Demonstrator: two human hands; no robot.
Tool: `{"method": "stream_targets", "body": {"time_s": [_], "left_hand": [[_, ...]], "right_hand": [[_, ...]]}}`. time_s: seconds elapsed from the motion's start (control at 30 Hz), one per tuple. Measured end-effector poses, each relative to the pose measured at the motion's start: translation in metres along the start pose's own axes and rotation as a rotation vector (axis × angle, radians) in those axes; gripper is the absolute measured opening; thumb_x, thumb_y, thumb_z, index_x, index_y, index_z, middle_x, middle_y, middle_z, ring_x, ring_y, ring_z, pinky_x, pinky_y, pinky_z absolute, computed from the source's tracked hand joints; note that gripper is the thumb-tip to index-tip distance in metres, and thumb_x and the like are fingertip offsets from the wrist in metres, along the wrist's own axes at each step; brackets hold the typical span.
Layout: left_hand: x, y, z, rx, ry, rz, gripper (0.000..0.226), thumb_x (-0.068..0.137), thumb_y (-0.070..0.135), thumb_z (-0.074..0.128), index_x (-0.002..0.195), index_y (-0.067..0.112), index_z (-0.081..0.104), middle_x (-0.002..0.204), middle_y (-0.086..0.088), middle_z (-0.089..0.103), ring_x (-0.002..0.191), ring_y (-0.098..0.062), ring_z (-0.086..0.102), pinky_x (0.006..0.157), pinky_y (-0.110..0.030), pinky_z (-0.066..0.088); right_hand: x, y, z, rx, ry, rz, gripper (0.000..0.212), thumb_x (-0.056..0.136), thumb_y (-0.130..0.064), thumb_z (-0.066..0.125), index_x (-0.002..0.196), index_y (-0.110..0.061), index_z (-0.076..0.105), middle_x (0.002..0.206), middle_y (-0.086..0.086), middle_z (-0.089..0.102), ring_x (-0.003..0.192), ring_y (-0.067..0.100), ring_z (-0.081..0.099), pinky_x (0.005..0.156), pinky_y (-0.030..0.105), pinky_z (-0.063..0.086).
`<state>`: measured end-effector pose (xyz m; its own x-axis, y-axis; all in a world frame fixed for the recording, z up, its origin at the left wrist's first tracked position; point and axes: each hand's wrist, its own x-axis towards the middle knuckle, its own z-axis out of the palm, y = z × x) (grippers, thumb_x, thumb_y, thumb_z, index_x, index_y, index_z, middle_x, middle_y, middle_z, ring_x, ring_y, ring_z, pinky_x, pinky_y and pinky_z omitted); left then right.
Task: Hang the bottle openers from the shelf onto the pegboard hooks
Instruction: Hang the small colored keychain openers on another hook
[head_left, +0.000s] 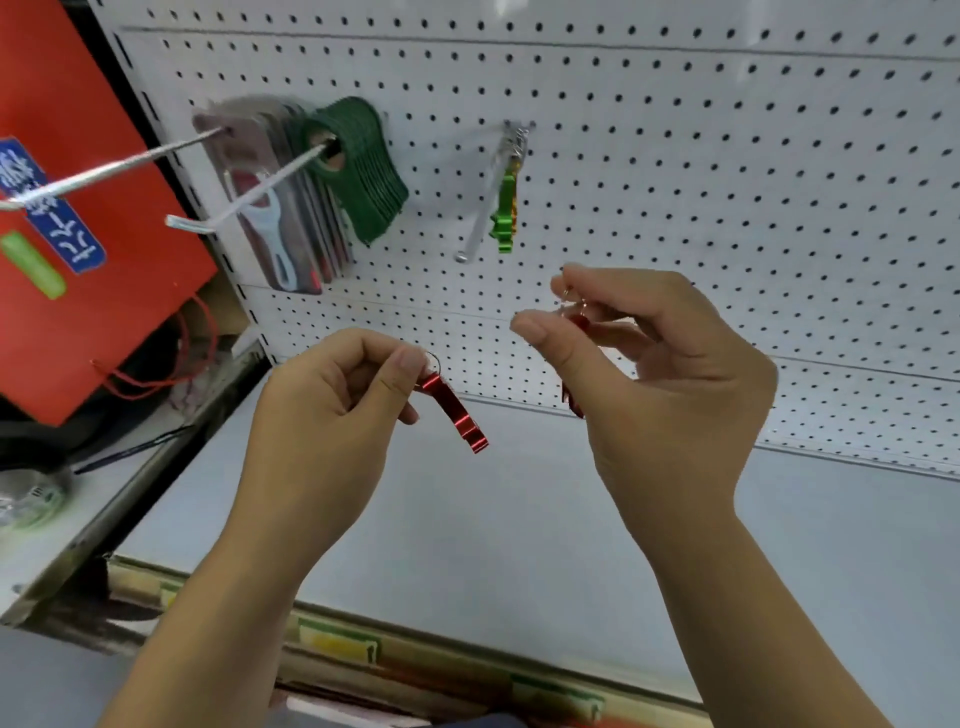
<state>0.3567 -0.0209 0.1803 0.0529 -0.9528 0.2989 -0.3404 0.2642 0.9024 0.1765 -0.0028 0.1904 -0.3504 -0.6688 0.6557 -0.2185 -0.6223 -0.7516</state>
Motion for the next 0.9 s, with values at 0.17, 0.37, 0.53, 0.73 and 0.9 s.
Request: {"method": "stream_targets", "body": {"time_s": [0.17, 0.37, 0.53, 0.73, 0.9], "left_hand": [[0.014, 0.002, -0.026, 0.004, 0.007, 0.112, 0.016, 0.095, 0.029, 0.062, 0.081, 0.027, 0.071, 0.069, 0.009, 0.070, 0.057, 0.000, 0.058, 0.053, -0.009, 0.042], [0.026, 0.003, -0.036, -0.036, -0.056, 0.175, 0.015, 0.094, 0.032, 0.061, 0.082, 0.031, 0.070, 0.069, 0.013, 0.069, 0.060, -0.002, 0.060, 0.054, -0.011, 0.043], [0.035, 0.002, -0.039, -0.027, -0.101, 0.207, 0.014, 0.092, 0.037, 0.059, 0.082, 0.035, 0.069, 0.071, 0.013, 0.069, 0.065, -0.005, 0.062, 0.056, -0.015, 0.047], [0.044, -0.001, -0.044, -0.042, -0.117, 0.250, 0.014, 0.093, 0.037, 0.059, 0.085, 0.035, 0.070, 0.075, 0.018, 0.070, 0.070, -0.006, 0.064, 0.060, -0.019, 0.049], [0.045, 0.006, -0.050, -0.100, -0.124, 0.265, 0.021, 0.091, 0.057, 0.057, 0.086, 0.042, 0.071, 0.081, 0.012, 0.073, 0.072, -0.016, 0.066, 0.065, -0.027, 0.054]], "right_hand": [[0.002, -0.014, 0.036, -0.034, 0.105, -0.119, 0.027, 0.076, -0.021, 0.085, 0.099, -0.021, 0.071, 0.093, 0.008, 0.072, 0.081, 0.019, 0.070, 0.077, 0.033, 0.057], [-0.001, -0.016, 0.050, -0.215, 0.094, -0.337, 0.031, 0.078, -0.017, 0.086, 0.103, -0.014, 0.067, 0.096, 0.002, 0.069, 0.078, 0.023, 0.070, 0.070, 0.038, 0.057], [0.001, -0.011, 0.058, -0.307, 0.119, -0.359, 0.030, 0.078, -0.015, 0.087, 0.102, -0.014, 0.068, 0.094, 0.000, 0.067, 0.080, 0.021, 0.068, 0.071, 0.037, 0.057], [0.006, -0.004, 0.059, -0.405, 0.146, -0.236, 0.028, 0.079, -0.023, 0.085, 0.102, -0.015, 0.072, 0.099, 0.000, 0.069, 0.091, 0.019, 0.067, 0.083, 0.035, 0.055], [-0.004, -0.004, 0.049, -0.392, 0.114, -0.206, 0.028, 0.087, -0.030, 0.075, 0.112, -0.022, 0.066, 0.114, -0.003, 0.068, 0.105, 0.027, 0.065, 0.090, 0.045, 0.052]]}}
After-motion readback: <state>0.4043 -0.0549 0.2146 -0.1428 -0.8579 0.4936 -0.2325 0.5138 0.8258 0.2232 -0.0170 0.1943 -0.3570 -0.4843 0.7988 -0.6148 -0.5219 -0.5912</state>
